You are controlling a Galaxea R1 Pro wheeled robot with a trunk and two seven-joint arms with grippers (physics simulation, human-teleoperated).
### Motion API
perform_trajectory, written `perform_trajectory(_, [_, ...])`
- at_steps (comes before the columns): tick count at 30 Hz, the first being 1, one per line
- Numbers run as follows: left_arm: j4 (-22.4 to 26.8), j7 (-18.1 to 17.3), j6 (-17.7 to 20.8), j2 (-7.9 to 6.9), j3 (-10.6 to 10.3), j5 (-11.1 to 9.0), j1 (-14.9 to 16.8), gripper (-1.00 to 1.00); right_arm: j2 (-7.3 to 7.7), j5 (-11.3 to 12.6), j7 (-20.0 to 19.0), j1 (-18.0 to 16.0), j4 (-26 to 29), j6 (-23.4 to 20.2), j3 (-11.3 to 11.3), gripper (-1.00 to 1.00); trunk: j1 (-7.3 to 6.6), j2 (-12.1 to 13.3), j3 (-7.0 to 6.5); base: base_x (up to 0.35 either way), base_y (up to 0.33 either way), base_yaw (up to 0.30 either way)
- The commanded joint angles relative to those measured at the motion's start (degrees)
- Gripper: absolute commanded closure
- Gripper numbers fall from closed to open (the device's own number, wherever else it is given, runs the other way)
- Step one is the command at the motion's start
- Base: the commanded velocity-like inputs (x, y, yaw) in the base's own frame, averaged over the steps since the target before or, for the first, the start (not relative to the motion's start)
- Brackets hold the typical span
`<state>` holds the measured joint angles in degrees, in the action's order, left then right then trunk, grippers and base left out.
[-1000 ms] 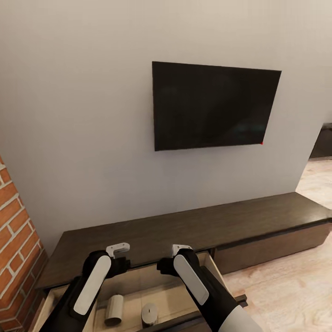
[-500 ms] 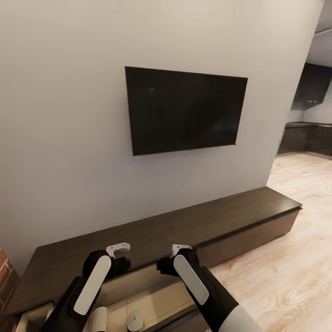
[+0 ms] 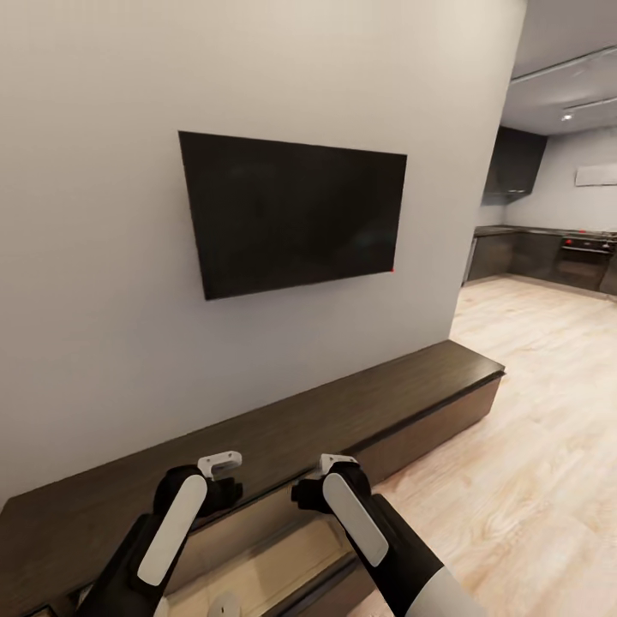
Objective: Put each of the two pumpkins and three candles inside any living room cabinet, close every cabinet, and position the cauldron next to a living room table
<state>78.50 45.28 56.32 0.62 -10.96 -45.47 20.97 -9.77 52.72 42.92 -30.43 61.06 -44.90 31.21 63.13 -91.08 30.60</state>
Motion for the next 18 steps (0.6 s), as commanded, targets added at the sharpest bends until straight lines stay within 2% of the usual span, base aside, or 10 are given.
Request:
perform_trajectory(1, [0.07, 0.60, 0.11, -0.01, -0.02, -0.55, 0.03, -1.00, -0.02, 0.54, 0.59, -0.07, 0.01, 0.01, 0.11, -1.00, -0.23, 0.38, -0.12, 0.000, 0.000, -0.281])
perform_trajectory(18, [0.07, 0.60, 0.11, -0.02, -0.02, -0.44, 0.03, -1.00, -0.01, 0.68, 0.56, -0.06, -0.04, 0.05, 0.08, -1.00, -3.96, 7.20, -3.17, 0.000, 0.000, -0.281])
